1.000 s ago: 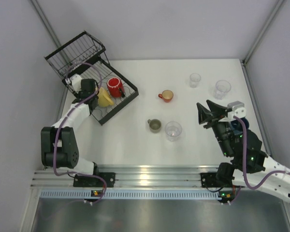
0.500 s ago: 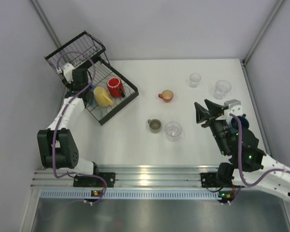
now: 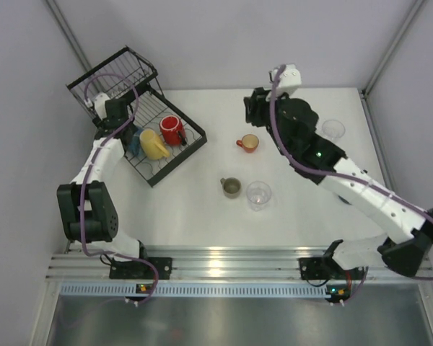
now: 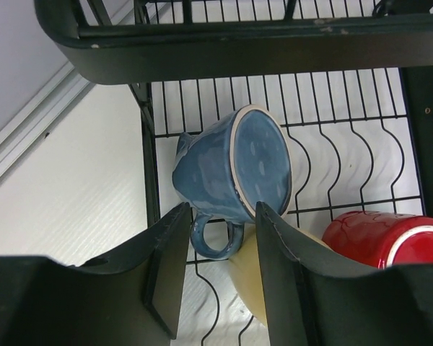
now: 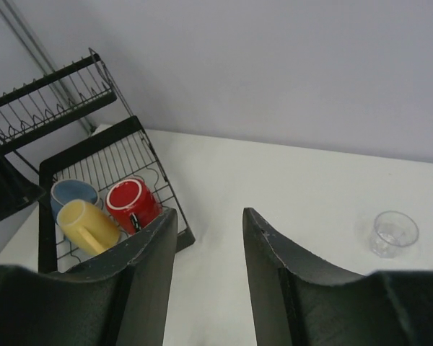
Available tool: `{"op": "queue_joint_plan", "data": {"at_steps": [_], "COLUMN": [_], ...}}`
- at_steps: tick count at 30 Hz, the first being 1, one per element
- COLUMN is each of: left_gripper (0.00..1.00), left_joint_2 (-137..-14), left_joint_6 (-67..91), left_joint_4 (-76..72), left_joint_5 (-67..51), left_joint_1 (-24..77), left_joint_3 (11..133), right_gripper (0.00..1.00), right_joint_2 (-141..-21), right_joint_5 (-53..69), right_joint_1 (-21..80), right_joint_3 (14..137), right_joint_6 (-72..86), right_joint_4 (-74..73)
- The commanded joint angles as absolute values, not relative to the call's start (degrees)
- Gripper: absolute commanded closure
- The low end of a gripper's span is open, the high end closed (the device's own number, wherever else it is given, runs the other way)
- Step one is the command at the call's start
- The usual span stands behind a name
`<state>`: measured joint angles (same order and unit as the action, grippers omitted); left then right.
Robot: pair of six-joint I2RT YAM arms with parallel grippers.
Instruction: Load the cups into the dish rack
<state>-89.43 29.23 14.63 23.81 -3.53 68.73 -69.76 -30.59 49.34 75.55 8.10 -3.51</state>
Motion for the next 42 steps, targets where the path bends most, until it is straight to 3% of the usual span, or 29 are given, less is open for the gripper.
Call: {"op": "queue_joint_plan", "data": {"at_steps": [1, 7, 23, 42], "left_gripper": [0.53, 0.52, 0.45, 0.47], "left_joint_2": [-89.30, -90.26, -94.83, -100.46], "left_joint_6": [29.62, 31.29, 31.90, 32.70], "left_joint_4": [14.94, 14.77, 12.92, 10.72], "left_joint_5": [22.50, 20.83, 18.99, 17.75], "left_joint_1": [-4.66, -5.10, -6.24, -6.33], "left_joint_3": [71.37, 71.28, 72.77, 74.44], "right_gripper": [0.58, 0.58, 0.62, 0.62], "right_joint_2": [-80.89, -98.86, -125.67, -128.14], "right_joint_5": [-19.87, -15.03, -10.89, -10.73], "right_joint_1": [47.11, 47.11, 46.23, 42.01], "right_joint_3": [87.23, 101.23, 112.06, 109.69], "right_joint_6": [14.58, 17.14, 23.82, 22.06], "right_joint_4": [-9.30, -11.07, -4.74, -3.51]}}
